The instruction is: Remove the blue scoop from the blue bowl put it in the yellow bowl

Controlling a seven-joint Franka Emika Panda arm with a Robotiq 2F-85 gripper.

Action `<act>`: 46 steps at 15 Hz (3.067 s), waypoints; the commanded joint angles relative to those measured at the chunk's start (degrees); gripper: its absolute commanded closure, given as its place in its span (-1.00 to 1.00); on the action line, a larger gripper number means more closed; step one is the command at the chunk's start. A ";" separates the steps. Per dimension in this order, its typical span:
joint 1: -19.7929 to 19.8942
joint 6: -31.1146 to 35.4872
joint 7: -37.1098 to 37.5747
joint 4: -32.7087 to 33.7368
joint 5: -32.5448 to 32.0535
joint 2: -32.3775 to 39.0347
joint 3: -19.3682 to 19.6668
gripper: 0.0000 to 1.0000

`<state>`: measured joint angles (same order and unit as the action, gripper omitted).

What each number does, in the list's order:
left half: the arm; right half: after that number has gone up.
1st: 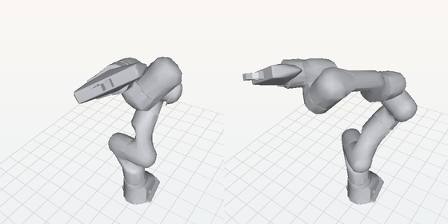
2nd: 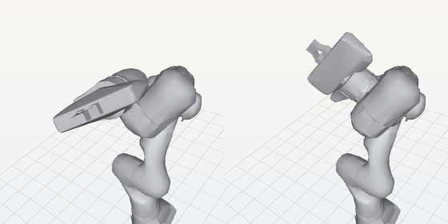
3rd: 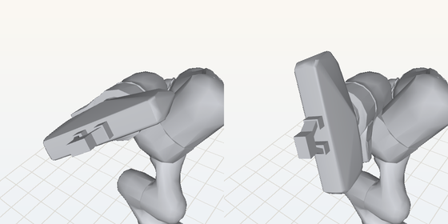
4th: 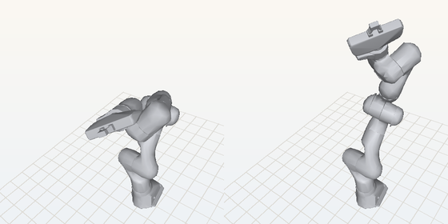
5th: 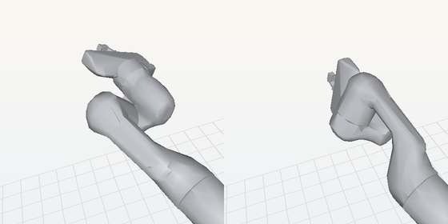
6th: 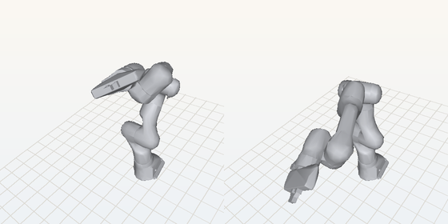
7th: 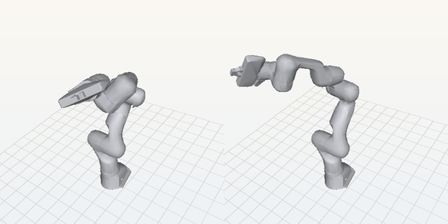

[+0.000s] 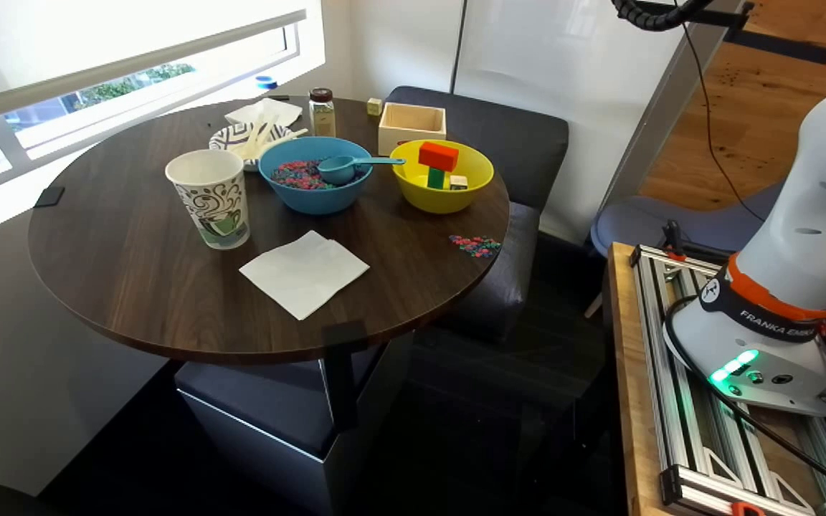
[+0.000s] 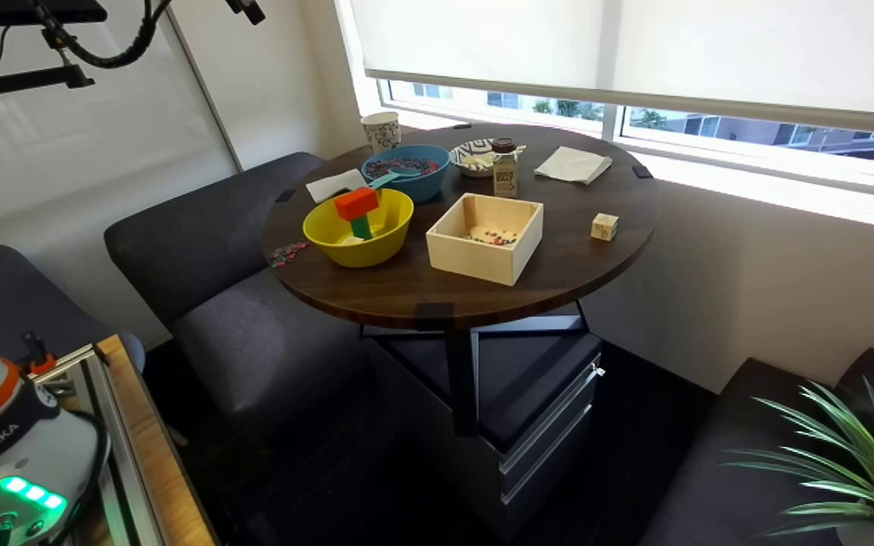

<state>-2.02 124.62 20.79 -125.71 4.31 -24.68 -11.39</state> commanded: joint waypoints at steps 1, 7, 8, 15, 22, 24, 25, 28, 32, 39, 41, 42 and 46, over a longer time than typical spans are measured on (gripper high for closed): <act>1.38 -0.53 7.98 -0.51 -4.83 3.87 -3.33 -1.00; 0.02 -0.12 13.65 -0.53 -7.82 7.33 -3.18 -1.00; 0.04 -0.12 13.98 -0.43 -7.97 7.63 -3.15 -1.00; 2.14 -2.49 13.48 4.25 -6.66 15.77 1.21 -1.00; 1.97 -13.82 -12.69 8.66 -7.94 19.51 7.76 -1.00; 2.04 -11.97 -10.70 7.80 -7.16 19.06 8.17 -1.00; 2.01 -12.55 -11.43 8.01 -7.71 19.07 8.18 -1.00; 1.52 -12.14 -14.92 7.08 -8.40 18.31 8.07 -1.00; 1.12 -6.87 -23.36 4.10 -9.72 19.67 8.14 -1.00; 1.22 -5.62 -24.10 4.38 -8.63 21.40 8.38 -1.00; 1.43 -4.80 -25.09 5.02 -7.91 22.77 8.71 -1.00; 1.58 -5.05 -26.82 5.36 -6.43 23.72 9.08 -1.00; 2.01 -3.59 -33.47 5.84 -3.74 27.45 10.12 -1.00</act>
<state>-0.03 119.86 -8.11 -121.30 -2.22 -0.66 -2.20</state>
